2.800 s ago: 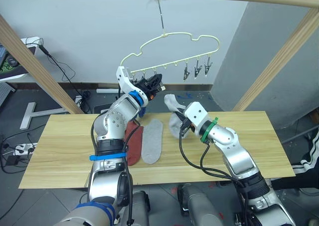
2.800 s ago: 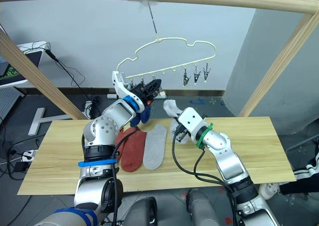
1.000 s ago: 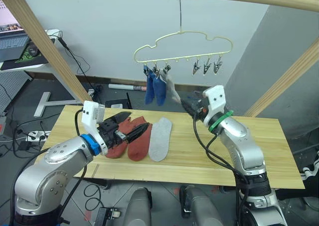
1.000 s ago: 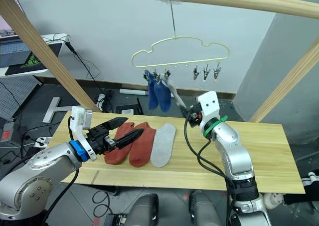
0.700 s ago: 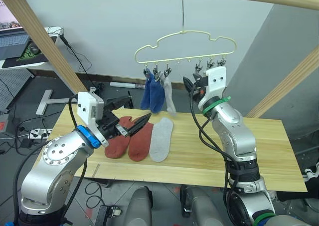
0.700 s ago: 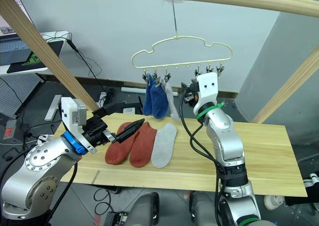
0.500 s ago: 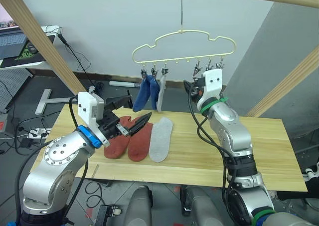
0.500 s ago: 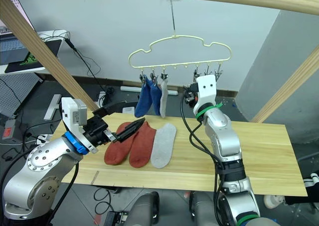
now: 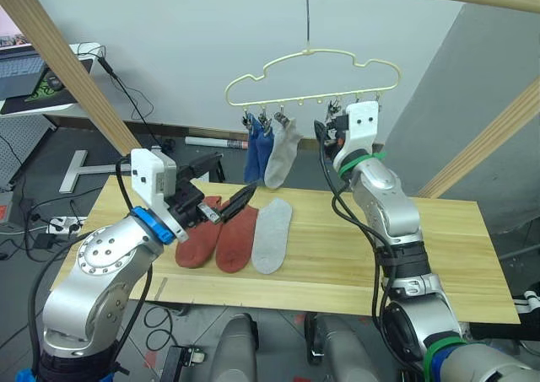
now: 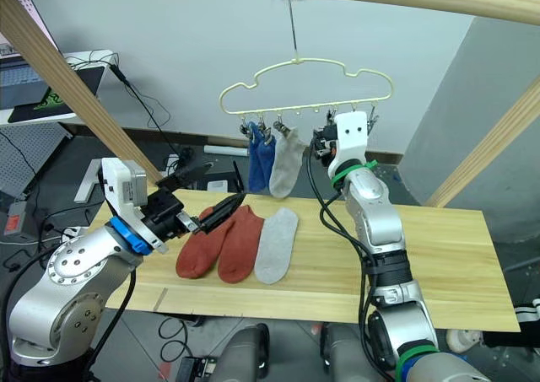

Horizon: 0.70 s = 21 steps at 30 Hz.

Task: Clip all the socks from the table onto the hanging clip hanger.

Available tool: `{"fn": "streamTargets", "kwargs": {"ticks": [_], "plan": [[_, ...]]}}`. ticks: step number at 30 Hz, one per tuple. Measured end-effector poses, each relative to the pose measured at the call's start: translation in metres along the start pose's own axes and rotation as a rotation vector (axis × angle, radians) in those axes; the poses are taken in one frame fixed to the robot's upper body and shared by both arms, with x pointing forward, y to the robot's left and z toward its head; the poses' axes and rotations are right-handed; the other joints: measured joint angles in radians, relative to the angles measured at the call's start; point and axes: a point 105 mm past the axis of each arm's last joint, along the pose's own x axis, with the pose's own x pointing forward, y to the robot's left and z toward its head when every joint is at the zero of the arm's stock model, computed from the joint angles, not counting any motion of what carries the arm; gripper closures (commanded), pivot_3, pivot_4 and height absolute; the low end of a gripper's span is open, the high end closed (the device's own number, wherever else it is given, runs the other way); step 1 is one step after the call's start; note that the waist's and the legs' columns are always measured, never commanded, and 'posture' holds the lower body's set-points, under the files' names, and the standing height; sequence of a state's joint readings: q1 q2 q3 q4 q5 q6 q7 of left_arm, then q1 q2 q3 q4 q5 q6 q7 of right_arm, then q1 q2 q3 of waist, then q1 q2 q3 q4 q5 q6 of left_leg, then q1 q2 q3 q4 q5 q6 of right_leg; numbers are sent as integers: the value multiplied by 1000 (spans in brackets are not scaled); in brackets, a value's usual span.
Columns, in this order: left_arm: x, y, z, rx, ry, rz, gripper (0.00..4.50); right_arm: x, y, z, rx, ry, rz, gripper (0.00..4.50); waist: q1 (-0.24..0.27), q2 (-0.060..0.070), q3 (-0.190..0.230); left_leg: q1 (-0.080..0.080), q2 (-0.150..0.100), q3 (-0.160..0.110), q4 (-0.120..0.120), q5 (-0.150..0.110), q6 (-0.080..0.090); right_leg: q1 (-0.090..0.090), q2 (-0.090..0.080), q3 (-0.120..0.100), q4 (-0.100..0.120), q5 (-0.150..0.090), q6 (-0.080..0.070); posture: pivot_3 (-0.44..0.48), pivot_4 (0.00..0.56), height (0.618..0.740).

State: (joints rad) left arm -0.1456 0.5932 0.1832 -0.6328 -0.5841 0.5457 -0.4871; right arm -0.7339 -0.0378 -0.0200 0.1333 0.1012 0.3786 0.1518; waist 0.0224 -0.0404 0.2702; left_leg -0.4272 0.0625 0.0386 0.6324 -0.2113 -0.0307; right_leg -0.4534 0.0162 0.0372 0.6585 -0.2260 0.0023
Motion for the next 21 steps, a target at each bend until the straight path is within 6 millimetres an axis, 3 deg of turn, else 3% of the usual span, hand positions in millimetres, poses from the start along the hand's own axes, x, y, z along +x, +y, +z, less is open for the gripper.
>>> {"fn": "streamTargets", "kwargs": {"ticks": [21], "plan": [[5, 3, 9, 9, -26, 9, 0, -9, -2, -9, 0, 25, -7, 2523, -1, 3, 7, -1, 0, -2, 0, 0, 0, 0, 0, 0, 0, 0, 0, 132, 289, 740]]}}
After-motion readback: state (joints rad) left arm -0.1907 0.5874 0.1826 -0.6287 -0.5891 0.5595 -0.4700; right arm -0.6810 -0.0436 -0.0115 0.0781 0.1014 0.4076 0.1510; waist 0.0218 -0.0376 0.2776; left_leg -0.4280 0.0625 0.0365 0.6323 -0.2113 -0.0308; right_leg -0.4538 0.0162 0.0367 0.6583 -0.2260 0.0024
